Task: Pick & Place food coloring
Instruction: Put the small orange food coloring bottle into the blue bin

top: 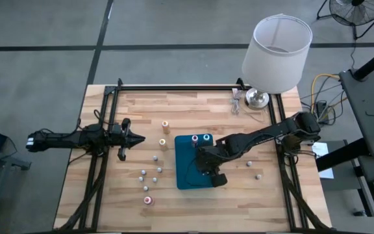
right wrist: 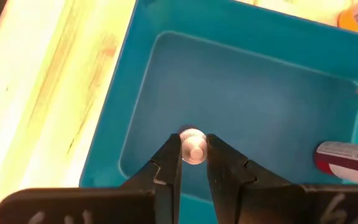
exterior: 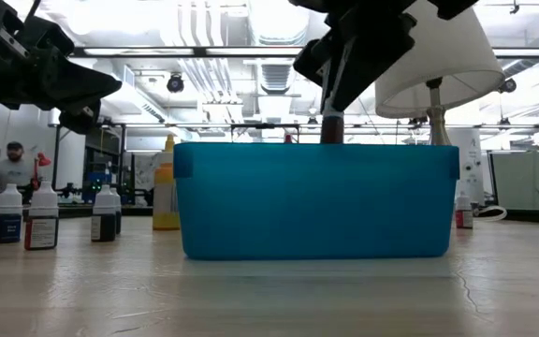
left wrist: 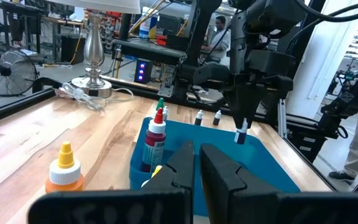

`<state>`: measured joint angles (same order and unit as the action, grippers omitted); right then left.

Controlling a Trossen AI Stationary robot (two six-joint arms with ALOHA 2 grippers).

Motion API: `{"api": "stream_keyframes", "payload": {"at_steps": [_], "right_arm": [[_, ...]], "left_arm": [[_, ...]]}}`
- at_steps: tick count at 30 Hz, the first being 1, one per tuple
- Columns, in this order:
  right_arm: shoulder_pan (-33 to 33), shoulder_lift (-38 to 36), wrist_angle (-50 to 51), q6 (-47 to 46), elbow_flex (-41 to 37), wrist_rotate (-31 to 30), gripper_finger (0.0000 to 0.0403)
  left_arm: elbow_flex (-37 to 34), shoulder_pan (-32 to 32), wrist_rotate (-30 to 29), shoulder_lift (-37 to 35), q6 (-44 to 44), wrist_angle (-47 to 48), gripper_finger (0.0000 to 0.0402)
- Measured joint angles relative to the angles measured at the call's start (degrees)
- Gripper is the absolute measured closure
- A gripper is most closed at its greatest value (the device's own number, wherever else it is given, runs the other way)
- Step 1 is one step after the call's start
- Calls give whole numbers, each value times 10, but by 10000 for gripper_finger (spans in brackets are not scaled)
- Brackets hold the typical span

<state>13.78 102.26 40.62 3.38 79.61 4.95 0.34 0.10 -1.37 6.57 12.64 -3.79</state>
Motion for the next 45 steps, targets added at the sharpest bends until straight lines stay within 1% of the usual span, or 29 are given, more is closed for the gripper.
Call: {"api": "stream_keyframes", "payload": {"at_steps": [9, 16, 24, 34, 45], "right_arm": [[0, 3, 7, -5, -15, 0, 355], [-2, 4, -28, -21, -49, -2, 355], [-3, 46, -38, -26, -46, 0, 355], [-9, 48, -48, -29, -53, 0, 355], [-21, 48, -71, -52, -86, -6, 355]], "left_arm": [[0, 0, 0, 0, 0, 0, 402], [0, 0, 0, 0, 0, 0, 402], [0, 0, 0, 1, 0, 0, 402], [0, 0, -1, 2, 0, 1, 402], [0, 0, -1, 2, 0, 1, 402]]}}
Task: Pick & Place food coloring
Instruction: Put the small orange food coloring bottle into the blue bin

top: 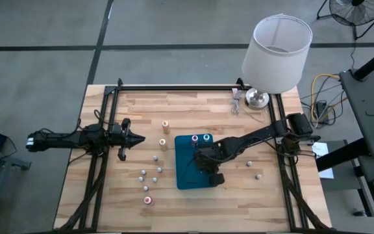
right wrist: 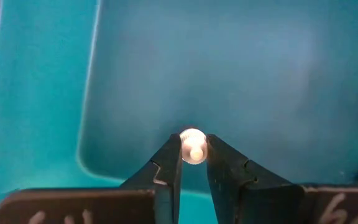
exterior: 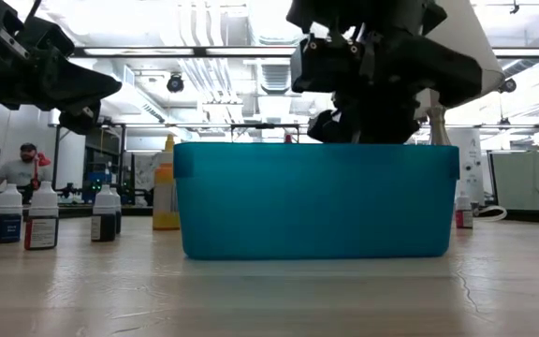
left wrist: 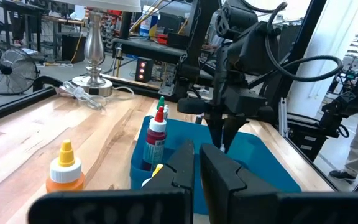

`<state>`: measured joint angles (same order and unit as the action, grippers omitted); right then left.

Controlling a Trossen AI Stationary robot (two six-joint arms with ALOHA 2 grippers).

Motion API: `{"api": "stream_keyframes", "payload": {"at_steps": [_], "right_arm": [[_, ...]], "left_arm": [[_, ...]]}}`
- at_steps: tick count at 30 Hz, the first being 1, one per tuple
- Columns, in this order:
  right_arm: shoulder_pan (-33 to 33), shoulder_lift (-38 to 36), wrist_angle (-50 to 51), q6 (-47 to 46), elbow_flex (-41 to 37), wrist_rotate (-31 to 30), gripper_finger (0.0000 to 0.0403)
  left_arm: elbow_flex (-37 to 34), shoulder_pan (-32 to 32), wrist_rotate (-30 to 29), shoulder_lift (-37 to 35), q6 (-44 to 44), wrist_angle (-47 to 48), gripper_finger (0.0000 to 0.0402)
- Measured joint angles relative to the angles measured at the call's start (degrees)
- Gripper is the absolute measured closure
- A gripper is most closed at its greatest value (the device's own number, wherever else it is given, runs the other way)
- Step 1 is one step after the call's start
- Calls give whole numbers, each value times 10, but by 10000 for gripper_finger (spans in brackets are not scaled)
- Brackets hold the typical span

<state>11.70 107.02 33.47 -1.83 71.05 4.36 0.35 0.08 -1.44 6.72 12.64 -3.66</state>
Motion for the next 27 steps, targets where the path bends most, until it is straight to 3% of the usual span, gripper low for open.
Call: {"api": "stream_keyframes", "payload": {"at_steps": [27], "right_arm": [[-7, 0, -24, -21, -9, -18, 347]], "left_arm": [[0, 0, 0, 0, 0, 0, 402]]}}
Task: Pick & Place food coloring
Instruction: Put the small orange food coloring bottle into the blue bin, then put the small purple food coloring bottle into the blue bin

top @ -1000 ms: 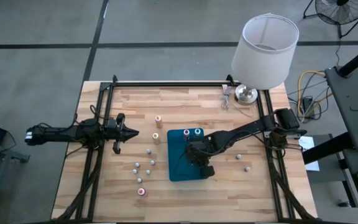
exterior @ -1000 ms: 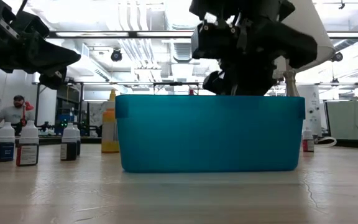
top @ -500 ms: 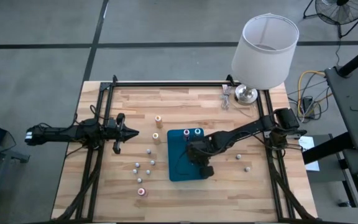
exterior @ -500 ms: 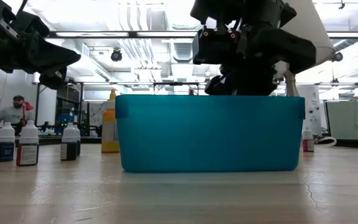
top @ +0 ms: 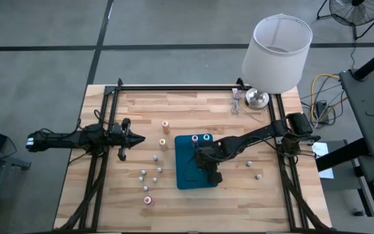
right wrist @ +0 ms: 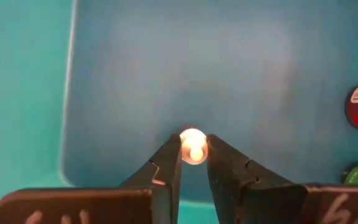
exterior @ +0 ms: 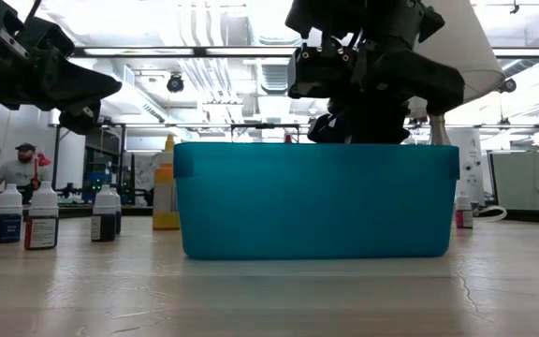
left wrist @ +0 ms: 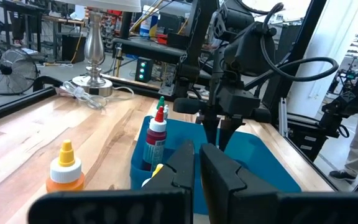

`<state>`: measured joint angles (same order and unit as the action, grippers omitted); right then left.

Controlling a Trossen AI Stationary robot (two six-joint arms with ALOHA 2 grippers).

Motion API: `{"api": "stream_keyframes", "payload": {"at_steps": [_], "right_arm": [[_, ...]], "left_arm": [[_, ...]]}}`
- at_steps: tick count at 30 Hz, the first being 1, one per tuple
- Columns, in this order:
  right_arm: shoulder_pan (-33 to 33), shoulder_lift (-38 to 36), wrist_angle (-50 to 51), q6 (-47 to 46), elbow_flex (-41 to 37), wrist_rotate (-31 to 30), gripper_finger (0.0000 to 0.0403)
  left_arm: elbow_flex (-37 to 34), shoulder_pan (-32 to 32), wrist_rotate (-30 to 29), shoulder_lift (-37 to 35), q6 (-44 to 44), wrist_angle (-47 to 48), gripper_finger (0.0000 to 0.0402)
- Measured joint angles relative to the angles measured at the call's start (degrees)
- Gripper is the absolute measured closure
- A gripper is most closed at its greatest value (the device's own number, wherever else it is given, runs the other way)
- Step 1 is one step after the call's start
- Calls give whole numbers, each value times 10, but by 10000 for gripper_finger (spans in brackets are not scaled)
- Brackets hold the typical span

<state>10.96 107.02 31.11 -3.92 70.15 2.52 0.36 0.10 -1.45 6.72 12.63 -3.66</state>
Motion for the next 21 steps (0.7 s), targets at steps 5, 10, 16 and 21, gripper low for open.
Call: {"api": "stream_keyframes", "payload": {"at_steps": [5, 10, 16, 21], "right_arm": [[-1, 0, 0, 0, -1, 0, 321], [-3, 0, 0, -2, -1, -1, 299], [-3, -1, 0, -2, -1, -1, 287], [-4, -13, 4, -2, -1, -1, 284]], "left_arm": [[0, 0, 0, 0, 0, 0, 402], [0, 0, 0, 0, 0, 0, 402], [0, 0, 0, 0, 0, 0, 402], [0, 0, 0, 0, 0, 0, 402]]}}
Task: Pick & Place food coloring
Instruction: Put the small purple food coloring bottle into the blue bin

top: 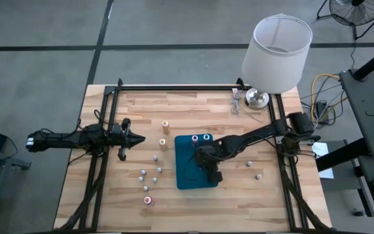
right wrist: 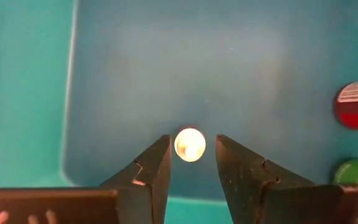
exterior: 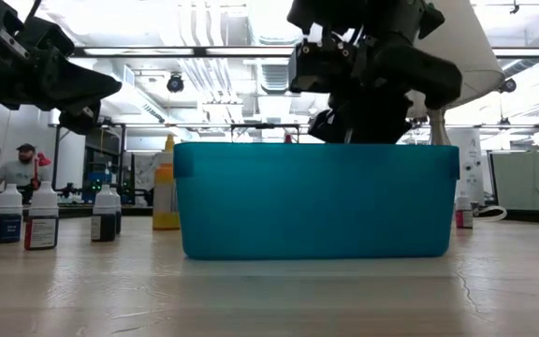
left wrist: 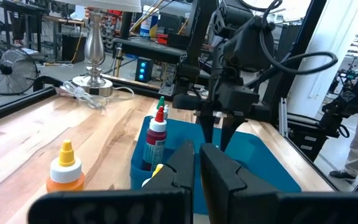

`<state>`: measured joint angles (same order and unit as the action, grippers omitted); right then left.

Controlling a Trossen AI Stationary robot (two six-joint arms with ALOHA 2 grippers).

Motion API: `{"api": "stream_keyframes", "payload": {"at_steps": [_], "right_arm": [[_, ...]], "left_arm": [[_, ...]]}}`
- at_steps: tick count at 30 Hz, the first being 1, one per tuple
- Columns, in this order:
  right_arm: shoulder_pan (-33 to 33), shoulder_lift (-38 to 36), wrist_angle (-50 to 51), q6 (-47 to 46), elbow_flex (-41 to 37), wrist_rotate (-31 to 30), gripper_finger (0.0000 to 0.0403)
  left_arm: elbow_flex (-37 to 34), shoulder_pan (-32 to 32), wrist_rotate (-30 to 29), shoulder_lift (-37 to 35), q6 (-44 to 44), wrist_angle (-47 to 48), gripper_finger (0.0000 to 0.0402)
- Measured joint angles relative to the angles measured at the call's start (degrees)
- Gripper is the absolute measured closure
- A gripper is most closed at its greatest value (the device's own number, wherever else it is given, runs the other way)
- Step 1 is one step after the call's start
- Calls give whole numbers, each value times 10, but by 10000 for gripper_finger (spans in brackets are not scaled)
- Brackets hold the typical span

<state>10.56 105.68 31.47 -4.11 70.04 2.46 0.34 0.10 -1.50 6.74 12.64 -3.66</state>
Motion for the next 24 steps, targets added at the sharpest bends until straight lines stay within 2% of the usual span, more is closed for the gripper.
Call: {"api": "stream_keyframes", "payload": {"at_steps": [14, 24], "right_arm": [[-5, -80, 47, -3, 1, -1, 275], [-39, -127, 122, 2, -12, -27, 262]], "left_arm": [[0, 0, -1, 0, 0, 1, 402], [0, 0, -1, 0, 0, 2, 402]]}}
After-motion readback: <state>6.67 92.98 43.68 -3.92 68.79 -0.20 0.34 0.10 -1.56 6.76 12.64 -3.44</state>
